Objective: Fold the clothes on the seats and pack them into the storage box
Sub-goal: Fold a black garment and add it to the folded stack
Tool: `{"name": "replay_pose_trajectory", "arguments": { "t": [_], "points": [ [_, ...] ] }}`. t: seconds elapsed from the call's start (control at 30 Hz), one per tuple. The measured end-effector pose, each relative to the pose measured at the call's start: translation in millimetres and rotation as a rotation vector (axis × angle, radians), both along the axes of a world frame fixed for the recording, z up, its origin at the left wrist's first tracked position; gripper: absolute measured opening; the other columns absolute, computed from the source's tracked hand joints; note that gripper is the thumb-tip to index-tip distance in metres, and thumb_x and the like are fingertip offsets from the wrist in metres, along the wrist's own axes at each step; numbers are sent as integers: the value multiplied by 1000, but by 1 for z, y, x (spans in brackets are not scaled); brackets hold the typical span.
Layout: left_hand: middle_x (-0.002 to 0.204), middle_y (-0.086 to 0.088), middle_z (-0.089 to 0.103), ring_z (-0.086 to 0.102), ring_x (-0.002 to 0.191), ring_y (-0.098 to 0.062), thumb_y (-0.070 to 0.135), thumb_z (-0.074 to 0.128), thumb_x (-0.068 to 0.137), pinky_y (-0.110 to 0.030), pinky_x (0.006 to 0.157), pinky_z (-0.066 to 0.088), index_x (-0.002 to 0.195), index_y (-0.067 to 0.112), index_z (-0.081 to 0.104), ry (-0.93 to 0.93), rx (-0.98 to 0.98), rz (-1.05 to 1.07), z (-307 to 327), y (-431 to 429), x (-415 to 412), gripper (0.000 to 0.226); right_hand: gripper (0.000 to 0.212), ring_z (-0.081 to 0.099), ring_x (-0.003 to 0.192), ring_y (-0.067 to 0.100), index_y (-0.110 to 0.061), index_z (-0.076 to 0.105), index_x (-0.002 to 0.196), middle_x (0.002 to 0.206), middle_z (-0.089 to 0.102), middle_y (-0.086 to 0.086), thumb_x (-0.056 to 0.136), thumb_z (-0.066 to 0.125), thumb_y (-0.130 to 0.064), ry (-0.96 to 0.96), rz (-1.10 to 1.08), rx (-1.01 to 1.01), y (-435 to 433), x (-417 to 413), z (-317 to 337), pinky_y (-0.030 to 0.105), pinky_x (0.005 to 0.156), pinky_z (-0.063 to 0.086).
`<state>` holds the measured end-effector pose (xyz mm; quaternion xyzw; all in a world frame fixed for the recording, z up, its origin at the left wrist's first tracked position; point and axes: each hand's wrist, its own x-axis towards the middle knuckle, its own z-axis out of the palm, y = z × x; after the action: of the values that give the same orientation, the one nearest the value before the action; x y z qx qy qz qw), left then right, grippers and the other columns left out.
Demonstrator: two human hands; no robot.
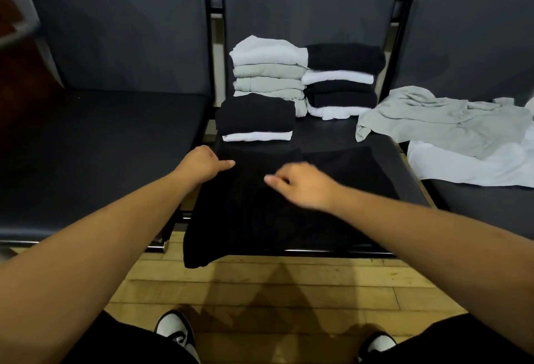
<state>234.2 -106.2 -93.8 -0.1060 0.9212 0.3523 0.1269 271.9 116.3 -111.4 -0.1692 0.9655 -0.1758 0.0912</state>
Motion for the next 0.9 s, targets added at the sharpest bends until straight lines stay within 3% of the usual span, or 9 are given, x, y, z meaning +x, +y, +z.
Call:
{"name": "replay_pose_trajectory", "arguments": {
  "t": [0.07, 0.13, 0.2, 0.27, 0.4, 0.53, 0.63, 0.73, 0.9],
  "points": [
    [100, -4, 62, 57, 83, -15, 49, 71, 86, -28, 62, 42, 109, 10, 61, -148, -51, -60, 7, -5, 8, 46, 28, 64, 99, 29, -15, 66, 90, 98, 69, 6, 100, 53, -39, 114, -54, -28, -22, -35, 17, 40, 88, 51],
    [99, 0, 61, 58, 90, -16, 53, 73, 82, -29, 68, 47, 103, 19, 59, -267, -86, -133, 10, -12, 19, 42, 20, 66, 90, 27, -11, 66, 97, 97, 68, 8, 96, 63, -31, 44, -42, -89, -51, -67, 26, 39, 82, 54],
    [98, 3, 60, 58, 91, -14, 55, 75, 78, -29, 75, 51, 100, 23, 57, -351, -134, -218, 9, -17, 31, 43, 33, 67, 79, 24, -5, 61, 118, 103, 70, 15, 94, 68, -26, -136, -14, -95, -82, -90, 27, 35, 66, 56],
    [105, 3, 62, 59, 98, -15, 55, 78, 75, -28, 77, 52, 117, 20, 58, -373, -203, -312, 6, -20, 40, 58, 54, 65, 73, 22, -7, 48, 140, 113, 66, 18, 93, 71, -21, -267, 22, -18, -104, -104, 23, 29, 55, 53],
    [110, 0, 66, 62, 102, -19, 44, 81, 77, -31, 83, 51, 117, 13, 64, -352, -290, -408, 0, -23, 45, 53, 58, 59, 73, 19, -11, 49, 140, 123, 58, 12, 88, 74, -9, -243, 108, 95, -120, -118, 9, 30, 55, 51],
    [116, -9, 67, 66, 105, -27, 33, 67, 92, -41, 90, 56, 117, 11, 62, -338, -147, -363, 9, -36, 38, 34, 27, 66, 81, 32, -5, 67, 112, 89, 63, 9, 87, 74, -10, -147, 153, 44, -115, -124, 15, 39, 66, 57],
    [113, -2, 70, 69, 100, -17, 27, 63, 95, -30, 80, 57, 131, 12, 57, -300, 82, -361, 28, -43, 35, 39, 14, 60, 57, 19, -9, 69, 99, 79, 64, 15, 87, 70, -1, -154, 73, -184, -89, -126, 44, 28, 49, 49],
    [95, -2, 76, 74, 83, -12, 20, 65, 95, -18, 64, 55, 112, 13, 65, -253, 257, -413, 50, -33, 38, 19, 21, 57, 47, 8, -15, 65, 86, 68, 63, 9, 88, 64, 6, -179, -23, -342, -54, -123, 74, 20, 46, 47],
    [93, 1, 78, 74, 87, -13, 14, 69, 91, -21, 74, 58, 106, 15, 69, -146, 454, -488, 69, 28, 48, 15, 29, 66, 60, 11, -6, 67, 82, 78, 70, 13, 86, 50, 18, -199, -191, -517, 22, -117, 94, 22, 60, 56]
  ]
}}
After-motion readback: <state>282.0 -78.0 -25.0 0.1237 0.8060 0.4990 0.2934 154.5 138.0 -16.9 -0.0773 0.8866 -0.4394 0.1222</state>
